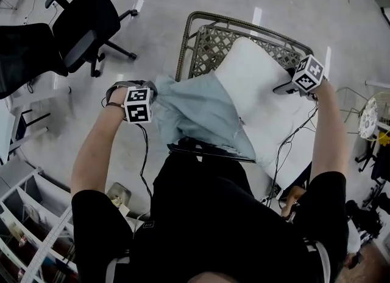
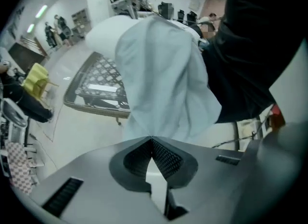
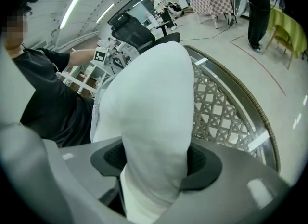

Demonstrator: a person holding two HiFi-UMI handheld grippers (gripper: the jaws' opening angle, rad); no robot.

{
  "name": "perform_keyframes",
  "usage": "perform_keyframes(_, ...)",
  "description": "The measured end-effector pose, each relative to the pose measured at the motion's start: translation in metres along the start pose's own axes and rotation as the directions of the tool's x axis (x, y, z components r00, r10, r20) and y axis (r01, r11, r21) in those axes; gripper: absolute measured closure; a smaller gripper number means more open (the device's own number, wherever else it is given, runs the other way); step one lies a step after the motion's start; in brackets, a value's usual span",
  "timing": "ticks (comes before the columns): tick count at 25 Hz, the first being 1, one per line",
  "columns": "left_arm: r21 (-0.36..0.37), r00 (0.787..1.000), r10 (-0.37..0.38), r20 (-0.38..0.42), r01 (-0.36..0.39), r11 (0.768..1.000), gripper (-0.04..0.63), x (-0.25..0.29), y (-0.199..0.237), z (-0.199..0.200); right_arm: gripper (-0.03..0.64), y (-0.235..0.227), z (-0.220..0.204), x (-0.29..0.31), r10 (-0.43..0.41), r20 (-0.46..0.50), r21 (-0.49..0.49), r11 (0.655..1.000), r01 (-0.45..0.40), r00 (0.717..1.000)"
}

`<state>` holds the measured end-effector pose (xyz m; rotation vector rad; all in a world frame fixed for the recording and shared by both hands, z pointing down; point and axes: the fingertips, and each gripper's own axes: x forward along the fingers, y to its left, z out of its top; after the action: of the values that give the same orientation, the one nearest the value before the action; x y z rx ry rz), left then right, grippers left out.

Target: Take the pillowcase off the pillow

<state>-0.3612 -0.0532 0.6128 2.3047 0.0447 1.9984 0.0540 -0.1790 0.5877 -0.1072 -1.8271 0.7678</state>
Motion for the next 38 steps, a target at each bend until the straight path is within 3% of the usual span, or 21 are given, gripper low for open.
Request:
perform_keyframes(3, -0.05, 0.993, 0.111, 0.03, -0.11, 0.993, 0.588, -0.004, 0.028, 0.011, 0.286, 0.001, 0.01, 0.005, -0.068, -0.017, -0.059, 0.996, 0.067, 0.998)
perform_keyframes(9, -0.108, 0.978, 0.198, 0.069, -0.19, 0.976, 0.588, -0.026, 0.047, 0.023, 0.232, 0.0, 0.013, -0.003, -0.216, -0.023, -0.083, 0.974, 0.213, 0.976)
perform_keyframes(13, -0.125, 0.97, 0.225, 0.09, -0.213, 0.969, 0.588, -0.037, 0.047, 0.03, 0.233, -0.013, 0.024, -0.035, -0.413, 0.05, -0.071, 0.907, 0.416, 0.909)
perform_keyframes(15, -0.151, 0.965, 0.242, 0.105, -0.225, 0.963, 0.588, -0.043, 0.045, 0.034, 0.233, -0.006, 0.032, -0.046, -0.463, 0.106, -0.051, 0.881, 0.47, 0.88)
perform_keyframes(20, -0.186, 0.953, 0.26, 0.156, -0.23, 0.955, 0.586, -0.057, 0.027, 0.048, 0.233, 0.044, 0.034, -0.032, -0.47, 0.187, -0.053, 0.872, 0.487, 0.863)
perform_keyframes(25, -0.194, 0.959, 0.194, 0.208, -0.154, 0.969, 0.588, -0.057, -0.013, 0.05, 0.233, 0.102, 0.027, -0.003, -0.465, 0.255, -0.036, 0.871, 0.489, 0.848)
perform_keyframes(28, -0.189, 0.961, 0.169, 0.219, -0.129, 0.974, 0.588, -0.056, -0.04, 0.052, 0.233, 0.132, 0.012, 0.014, -0.476, 0.262, -0.004, 0.87, 0.494, 0.84)
perform_keyframes(31, -0.174, 0.962, 0.185, 0.202, -0.151, 0.973, 0.588, -0.058, -0.061, 0.048, 0.233, 0.156, -0.02, 0.031, -0.511, 0.216, 0.042, 0.856, 0.515, 0.832)
perform_keyframes(35, -0.242, 0.954, 0.22, 0.203, -0.169, 0.955, 0.589, -0.069, -0.083, 0.044, 0.235, 0.17, -0.087, 0.06, -0.563, 0.116, 0.12, 0.826, 0.551, 0.818)
perform_keyframes(38, -0.315, 0.947, 0.284, 0.154, -0.225, 0.922, 0.591, -0.084, -0.095, 0.023, 0.299, 0.164, -0.112, 0.077, -0.599, 0.174, 0.217, 0.797, 0.563, 0.781)
